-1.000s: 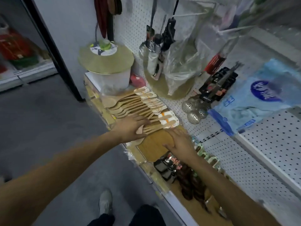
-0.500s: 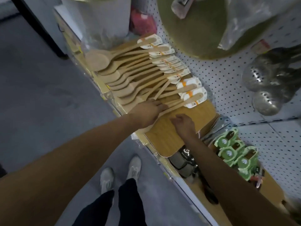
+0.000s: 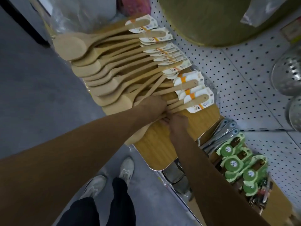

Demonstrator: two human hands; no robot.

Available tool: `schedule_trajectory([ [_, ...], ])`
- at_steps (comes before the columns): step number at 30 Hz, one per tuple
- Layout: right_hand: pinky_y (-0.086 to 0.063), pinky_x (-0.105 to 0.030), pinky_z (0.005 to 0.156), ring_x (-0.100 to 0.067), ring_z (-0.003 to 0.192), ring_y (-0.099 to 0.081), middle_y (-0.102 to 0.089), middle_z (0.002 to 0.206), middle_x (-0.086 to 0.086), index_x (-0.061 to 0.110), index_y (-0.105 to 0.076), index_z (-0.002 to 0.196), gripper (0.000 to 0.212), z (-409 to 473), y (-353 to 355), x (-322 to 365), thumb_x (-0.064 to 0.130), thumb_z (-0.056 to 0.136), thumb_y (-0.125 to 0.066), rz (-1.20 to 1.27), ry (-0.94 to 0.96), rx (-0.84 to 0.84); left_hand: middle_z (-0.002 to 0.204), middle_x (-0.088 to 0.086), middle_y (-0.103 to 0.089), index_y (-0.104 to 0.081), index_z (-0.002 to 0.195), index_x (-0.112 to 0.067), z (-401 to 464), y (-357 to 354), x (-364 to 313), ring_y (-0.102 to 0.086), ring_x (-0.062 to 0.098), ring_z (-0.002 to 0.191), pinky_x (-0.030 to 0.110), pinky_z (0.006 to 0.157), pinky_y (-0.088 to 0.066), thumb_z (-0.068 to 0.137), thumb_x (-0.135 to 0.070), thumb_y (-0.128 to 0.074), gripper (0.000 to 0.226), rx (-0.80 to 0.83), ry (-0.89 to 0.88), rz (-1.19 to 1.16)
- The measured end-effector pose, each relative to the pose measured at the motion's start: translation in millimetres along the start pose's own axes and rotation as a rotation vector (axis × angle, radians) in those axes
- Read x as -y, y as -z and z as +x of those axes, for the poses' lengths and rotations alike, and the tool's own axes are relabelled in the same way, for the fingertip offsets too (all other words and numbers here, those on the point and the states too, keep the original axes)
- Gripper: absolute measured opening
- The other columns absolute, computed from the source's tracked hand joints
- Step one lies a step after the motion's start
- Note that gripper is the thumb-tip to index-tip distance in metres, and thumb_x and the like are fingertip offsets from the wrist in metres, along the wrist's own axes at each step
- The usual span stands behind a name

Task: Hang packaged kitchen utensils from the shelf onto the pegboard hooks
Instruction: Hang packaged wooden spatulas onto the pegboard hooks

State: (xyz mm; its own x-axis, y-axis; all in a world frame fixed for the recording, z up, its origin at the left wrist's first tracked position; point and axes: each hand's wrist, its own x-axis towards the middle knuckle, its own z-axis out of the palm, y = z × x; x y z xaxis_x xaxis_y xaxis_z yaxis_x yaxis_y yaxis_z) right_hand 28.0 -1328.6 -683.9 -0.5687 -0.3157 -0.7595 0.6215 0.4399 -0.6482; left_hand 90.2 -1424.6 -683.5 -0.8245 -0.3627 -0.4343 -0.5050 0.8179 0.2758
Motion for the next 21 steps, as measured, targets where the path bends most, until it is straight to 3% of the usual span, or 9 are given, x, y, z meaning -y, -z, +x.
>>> schedule_trajectory([
  [4, -0.062, -0.032, 0.068, -0.025, 0.078, -0.069, -0.069, 0.091, -0.017, -0.006, -0.065, 0.104, 0.014, -12, 15, -2, 0.001, 0.094, -0.059, -0.086, 0.12, -0.097, 0.114, 0.013, -0.065, -0.061, 0.112, -0.005, -3, 9, -4, -0.06, 0.027, 0.105, 0.028, 0.076, -0.037, 0.102, -0.023, -0.049, 0.024, 0.04, -0.006, -0.262],
  [8, -0.062, -0.043, 0.066, -0.031, 0.074, -0.071, -0.071, 0.086, -0.019, 0.002, -0.061, 0.093, 0.014, -35, 31, 0, 0.012, 0.087, -0.069, -0.123, 0.261, -0.305, 0.107, 0.01, -0.064, -0.064, 0.114, -0.007, -21, 24, -22, -0.058, 0.026, 0.101, 0.032, 0.084, -0.045, 0.094, -0.016, -0.062, 0.022, 0.006, -0.013, -0.578],
  [12, -0.06, -0.051, 0.068, -0.026, 0.076, -0.07, -0.07, 0.082, -0.008, 0.014, -0.058, 0.083, 0.029, -74, 55, -4, 0.039, 0.072, -0.069, -0.141, 0.345, -0.429, 0.087, 0.006, -0.049, -0.059, 0.097, -0.008, -47, 37, -59, -0.046, 0.017, 0.08, 0.03, 0.07, -0.04, 0.093, 0.002, -0.052, 0.013, 0.046, -0.01, -0.832],
  [15, -0.06, -0.053, 0.069, -0.031, 0.076, -0.071, -0.071, 0.079, -0.011, 0.013, -0.06, 0.08, 0.025, -106, 79, -9, 0.034, 0.069, -0.066, -0.067, 0.375, -0.452, 0.088, 0.001, -0.055, -0.063, 0.098, -0.014, -70, 51, -88, -0.05, 0.015, 0.08, 0.024, 0.067, -0.038, 0.093, -0.003, -0.059, 0.012, 0.085, -0.05, -0.771],
  [19, -0.06, -0.043, 0.066, -0.035, 0.078, -0.071, -0.071, 0.081, -0.018, -0.001, -0.062, 0.089, 0.024, -160, 112, -13, 0.02, 0.082, -0.07, -0.008, 0.361, -0.487, 0.103, 0.013, -0.067, -0.065, 0.095, -0.013, -110, 67, -129, -0.06, 0.026, 0.093, 0.024, 0.071, -0.037, 0.092, -0.016, -0.067, 0.005, 0.158, -0.135, -0.681],
  [21, -0.06, -0.047, 0.066, -0.034, 0.075, -0.071, -0.071, 0.076, -0.012, 0.007, -0.063, 0.082, 0.014, -187, 129, -16, 0.018, 0.082, -0.071, -0.028, 0.358, -0.511, 0.104, 0.014, -0.067, -0.068, 0.1, -0.007, -136, 80, -151, -0.059, 0.021, 0.086, 0.022, 0.069, -0.039, 0.093, -0.016, -0.066, 0.011, 0.158, -0.182, -0.636],
])
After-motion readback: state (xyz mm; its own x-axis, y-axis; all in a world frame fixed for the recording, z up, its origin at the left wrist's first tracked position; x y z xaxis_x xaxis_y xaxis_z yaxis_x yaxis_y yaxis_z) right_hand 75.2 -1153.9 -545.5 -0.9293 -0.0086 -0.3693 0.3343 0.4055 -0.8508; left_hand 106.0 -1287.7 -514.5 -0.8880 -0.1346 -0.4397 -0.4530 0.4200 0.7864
